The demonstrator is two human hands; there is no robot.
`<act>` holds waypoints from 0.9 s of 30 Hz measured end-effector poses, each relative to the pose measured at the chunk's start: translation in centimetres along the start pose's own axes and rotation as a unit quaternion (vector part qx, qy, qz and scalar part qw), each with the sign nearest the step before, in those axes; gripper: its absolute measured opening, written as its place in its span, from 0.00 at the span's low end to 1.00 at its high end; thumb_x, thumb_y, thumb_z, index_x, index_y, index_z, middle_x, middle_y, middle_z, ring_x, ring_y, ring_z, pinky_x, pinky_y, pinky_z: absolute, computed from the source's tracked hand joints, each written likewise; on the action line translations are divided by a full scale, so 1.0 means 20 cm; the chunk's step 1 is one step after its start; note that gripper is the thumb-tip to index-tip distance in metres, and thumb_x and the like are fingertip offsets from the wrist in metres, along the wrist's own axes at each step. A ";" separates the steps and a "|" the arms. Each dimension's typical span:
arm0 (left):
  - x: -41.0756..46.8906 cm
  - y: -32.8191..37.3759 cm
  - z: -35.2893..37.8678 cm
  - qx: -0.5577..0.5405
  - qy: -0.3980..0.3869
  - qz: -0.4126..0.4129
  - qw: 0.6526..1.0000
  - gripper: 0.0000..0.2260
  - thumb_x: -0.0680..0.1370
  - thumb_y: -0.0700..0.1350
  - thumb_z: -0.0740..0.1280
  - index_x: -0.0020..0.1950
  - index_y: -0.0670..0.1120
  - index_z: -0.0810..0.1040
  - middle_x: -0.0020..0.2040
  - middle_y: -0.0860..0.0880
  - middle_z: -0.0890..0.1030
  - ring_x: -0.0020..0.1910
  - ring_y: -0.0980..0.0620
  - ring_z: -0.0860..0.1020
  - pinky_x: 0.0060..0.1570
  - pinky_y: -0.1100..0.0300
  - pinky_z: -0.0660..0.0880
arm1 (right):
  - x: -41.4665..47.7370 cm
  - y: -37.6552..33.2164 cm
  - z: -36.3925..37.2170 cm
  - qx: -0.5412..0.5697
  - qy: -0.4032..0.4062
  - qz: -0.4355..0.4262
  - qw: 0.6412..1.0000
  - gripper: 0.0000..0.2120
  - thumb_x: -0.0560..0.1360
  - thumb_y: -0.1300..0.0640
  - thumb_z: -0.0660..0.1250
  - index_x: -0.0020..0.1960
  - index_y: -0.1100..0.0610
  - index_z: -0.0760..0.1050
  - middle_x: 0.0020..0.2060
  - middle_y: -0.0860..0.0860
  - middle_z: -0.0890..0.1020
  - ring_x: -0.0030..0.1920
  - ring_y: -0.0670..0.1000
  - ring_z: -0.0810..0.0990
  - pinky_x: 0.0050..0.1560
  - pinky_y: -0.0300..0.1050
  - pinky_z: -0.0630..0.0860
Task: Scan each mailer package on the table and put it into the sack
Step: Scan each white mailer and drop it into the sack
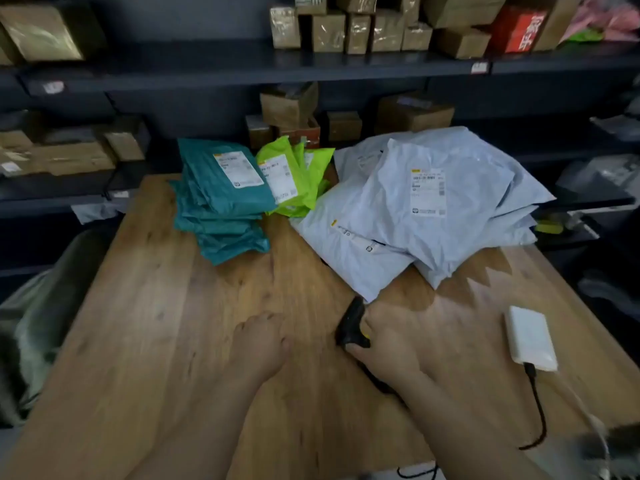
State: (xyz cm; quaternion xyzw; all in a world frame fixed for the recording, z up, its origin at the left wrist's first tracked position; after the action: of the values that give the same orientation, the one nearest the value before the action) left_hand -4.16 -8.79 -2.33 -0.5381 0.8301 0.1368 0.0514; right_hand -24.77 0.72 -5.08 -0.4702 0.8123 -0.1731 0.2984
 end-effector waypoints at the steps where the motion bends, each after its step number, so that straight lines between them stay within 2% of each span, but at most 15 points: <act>1: 0.00 -0.01 0.05 0.004 -0.023 -0.008 1.000 0.21 0.79 0.53 0.59 0.72 0.51 0.67 0.70 0.50 0.71 0.65 0.49 0.72 0.64 0.54 0.68 | 0.00 0.01 0.05 0.033 -0.008 0.012 0.999 0.18 0.76 0.45 0.68 0.61 0.53 0.73 0.47 0.50 0.80 0.46 0.48 0.77 0.47 0.42 0.76; 4: 0.02 -0.04 0.18 0.003 -0.047 -0.015 0.999 0.20 0.78 0.52 0.60 0.70 0.50 0.69 0.70 0.49 0.69 0.66 0.48 0.71 0.65 0.54 0.68 | 0.01 0.04 0.12 0.070 0.010 0.026 0.997 0.16 0.77 0.49 0.68 0.60 0.55 0.74 0.38 0.45 0.76 0.41 0.47 0.77 0.44 0.44 0.77; 7: 0.03 -0.04 0.26 0.002 -0.065 -0.013 0.998 0.22 0.78 0.52 0.62 0.71 0.50 0.67 0.72 0.49 0.66 0.68 0.47 0.68 0.66 0.53 0.68 | 0.02 0.05 0.12 0.069 0.023 0.009 0.997 0.14 0.76 0.50 0.68 0.59 0.55 0.73 0.34 0.45 0.75 0.34 0.42 0.74 0.31 0.37 0.70; 9: 0.04 -0.05 0.27 0.000 -0.060 -0.014 0.998 0.22 0.78 0.51 0.63 0.71 0.50 0.66 0.72 0.48 0.64 0.68 0.47 0.67 0.66 0.53 0.68 | 0.01 0.05 0.08 0.065 0.022 0.002 0.998 0.14 0.76 0.51 0.68 0.58 0.55 0.73 0.35 0.45 0.75 0.34 0.41 0.73 0.29 0.33 0.66; 11: 0.04 -0.05 0.27 0.006 -0.066 -0.015 0.998 0.23 0.77 0.51 0.63 0.71 0.50 0.66 0.72 0.48 0.64 0.68 0.47 0.67 0.65 0.53 0.68 | 0.01 0.05 0.00 0.091 0.030 -0.012 0.995 0.12 0.76 0.52 0.69 0.57 0.54 0.74 0.38 0.45 0.78 0.37 0.42 0.76 0.33 0.33 0.69; 13: 0.06 -0.02 0.26 0.018 -0.065 -0.009 0.998 0.23 0.77 0.52 0.63 0.71 0.51 0.66 0.72 0.48 0.65 0.67 0.47 0.68 0.64 0.54 0.69 | 0.00 0.01 -0.13 0.112 0.046 -0.035 0.992 0.07 0.75 0.53 0.70 0.49 0.48 0.72 0.38 0.43 0.77 0.37 0.42 0.76 0.35 0.33 0.70; 14: 0.08 0.00 0.25 0.019 -0.063 -0.003 0.998 0.23 0.77 0.52 0.63 0.71 0.51 0.66 0.71 0.49 0.67 0.66 0.47 0.69 0.63 0.54 0.70 | -0.01 0.00 -0.22 0.114 0.055 -0.046 0.991 0.08 0.75 0.54 0.70 0.45 0.46 0.71 0.37 0.43 0.76 0.37 0.42 0.75 0.34 0.33 0.70; 16: 0.12 0.04 0.20 0.006 -0.058 0.002 0.998 0.21 0.77 0.52 0.61 0.70 0.51 0.68 0.68 0.48 0.70 0.64 0.47 0.72 0.59 0.55 0.71 | -0.01 -0.04 -0.42 0.118 0.072 -0.066 0.988 0.05 0.75 0.56 0.70 0.48 0.53 0.75 0.40 0.47 0.80 0.40 0.46 0.78 0.39 0.37 0.74; 18: 0.19 0.13 0.14 -0.022 -0.045 0.017 0.999 0.18 0.78 0.51 0.61 0.66 0.50 0.72 0.64 0.48 0.73 0.60 0.47 0.74 0.53 0.57 0.71 | 0.00 -0.07 -0.64 0.106 0.095 -0.078 0.987 0.08 0.76 0.58 0.69 0.54 0.57 0.75 0.43 0.48 0.80 0.44 0.49 0.79 0.47 0.47 0.75; 20: 0.27 0.27 0.06 -0.055 -0.028 0.042 0.997 0.15 0.77 0.50 0.62 0.62 0.47 0.76 0.59 0.47 0.77 0.55 0.48 0.76 0.48 0.59 0.72 | 0.04 -0.07 -0.87 0.107 0.116 -0.081 0.984 0.06 0.76 0.60 0.68 0.50 0.55 0.72 0.39 0.45 0.76 0.40 0.46 0.76 0.43 0.45 0.72; 21: 0.33 0.34 0.01 -0.078 -0.018 0.050 0.996 0.14 0.78 0.49 0.62 0.61 0.45 0.76 0.59 0.46 0.78 0.55 0.47 0.77 0.50 0.58 0.73 | 0.06 -0.06 -0.98 0.113 0.128 -0.079 0.982 0.05 0.76 0.60 0.68 0.48 0.57 0.72 0.36 0.46 0.75 0.36 0.46 0.74 0.39 0.44 0.69; 23: 0.46 0.47 -0.08 -0.144 -0.003 0.045 0.989 0.17 0.78 0.47 0.64 0.65 0.42 0.74 0.63 0.43 0.76 0.60 0.44 0.75 0.58 0.55 0.73 | 0.12 -0.01 -1.17 0.128 0.150 -0.068 0.978 0.05 0.75 0.59 0.67 0.50 0.57 0.74 0.34 0.48 0.75 0.33 0.47 0.72 0.36 0.43 0.68; 25: 0.59 0.61 -0.19 -0.203 0.018 0.044 0.978 0.25 0.78 0.52 0.64 0.72 0.42 0.68 0.69 0.42 0.71 0.67 0.43 0.71 0.65 0.53 0.68 | 0.18 0.03 -1.33 0.149 0.166 -0.055 0.973 0.07 0.75 0.59 0.66 0.52 0.54 0.75 0.35 0.48 0.75 0.34 0.47 0.73 0.34 0.41 0.68; 27: 0.72 0.74 -0.29 -0.228 0.029 0.047 0.972 0.29 0.78 0.54 0.64 0.74 0.41 0.64 0.72 0.41 0.68 0.70 0.43 0.67 0.68 0.54 0.64 | 0.27 0.06 -1.45 0.175 0.165 -0.042 0.970 0.06 0.75 0.58 0.66 0.52 0.56 0.75 0.36 0.50 0.75 0.36 0.49 0.74 0.36 0.42 0.69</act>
State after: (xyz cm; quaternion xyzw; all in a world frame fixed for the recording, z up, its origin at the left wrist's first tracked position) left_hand -23.33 -17.45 2.39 -0.5000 0.8024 0.3091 -0.1030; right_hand -46.41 -3.38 14.51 -0.4094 0.7867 -0.4004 0.2305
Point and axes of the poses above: each hand's wrist, its own x-axis towards the middle knuckle, its own z-axis out of the palm, y = z × x, the point moved 10 cm from there along x, towards the middle knuckle
